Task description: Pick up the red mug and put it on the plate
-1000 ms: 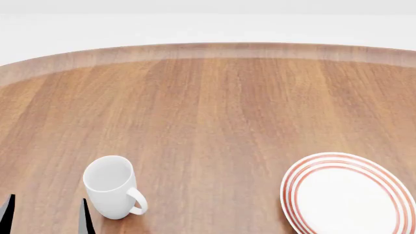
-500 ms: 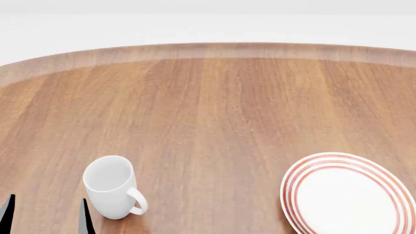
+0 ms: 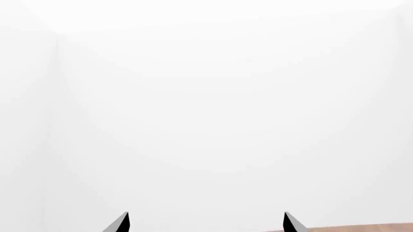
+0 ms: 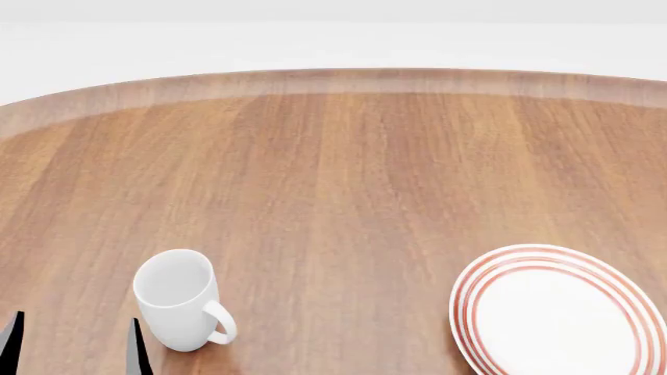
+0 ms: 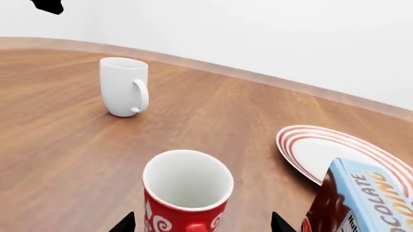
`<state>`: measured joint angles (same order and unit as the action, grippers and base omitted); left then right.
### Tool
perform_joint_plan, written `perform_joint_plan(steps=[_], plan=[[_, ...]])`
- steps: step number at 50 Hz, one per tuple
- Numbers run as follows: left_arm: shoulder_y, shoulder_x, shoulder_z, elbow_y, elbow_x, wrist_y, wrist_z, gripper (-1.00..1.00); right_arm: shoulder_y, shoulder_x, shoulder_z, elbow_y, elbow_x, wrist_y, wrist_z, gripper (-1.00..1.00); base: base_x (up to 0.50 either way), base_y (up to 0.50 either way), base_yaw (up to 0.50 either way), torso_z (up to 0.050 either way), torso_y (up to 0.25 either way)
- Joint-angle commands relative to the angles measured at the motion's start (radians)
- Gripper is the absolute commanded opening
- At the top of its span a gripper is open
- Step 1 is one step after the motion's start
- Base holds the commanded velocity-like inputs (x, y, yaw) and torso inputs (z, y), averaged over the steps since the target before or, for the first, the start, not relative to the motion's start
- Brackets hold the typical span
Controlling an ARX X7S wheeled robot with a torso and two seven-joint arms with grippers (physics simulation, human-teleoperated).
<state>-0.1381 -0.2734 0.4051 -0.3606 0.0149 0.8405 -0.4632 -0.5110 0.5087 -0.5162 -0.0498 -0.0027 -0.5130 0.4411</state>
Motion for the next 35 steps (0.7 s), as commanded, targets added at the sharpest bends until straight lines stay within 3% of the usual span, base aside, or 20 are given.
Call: perform_joint_plan(steps=[1,35], plan=[[-0.001,-0.002,0.003,0.0,0.0,0.0,-0.003,1.0,0.019,-0.017,-0.02,0.064,0.018,-0.043,-0.014,1.0,0.0,0.0,0.0,0.0,0.0],[-0.003,-0.007,0.01,0.001,0.005,-0.002,-0.015,1.0,0.059,-0.062,-0.052,0.248,0.079,-0.192,-0.043,1.0,0.0,0.0,0.0,0.0,0.0]])
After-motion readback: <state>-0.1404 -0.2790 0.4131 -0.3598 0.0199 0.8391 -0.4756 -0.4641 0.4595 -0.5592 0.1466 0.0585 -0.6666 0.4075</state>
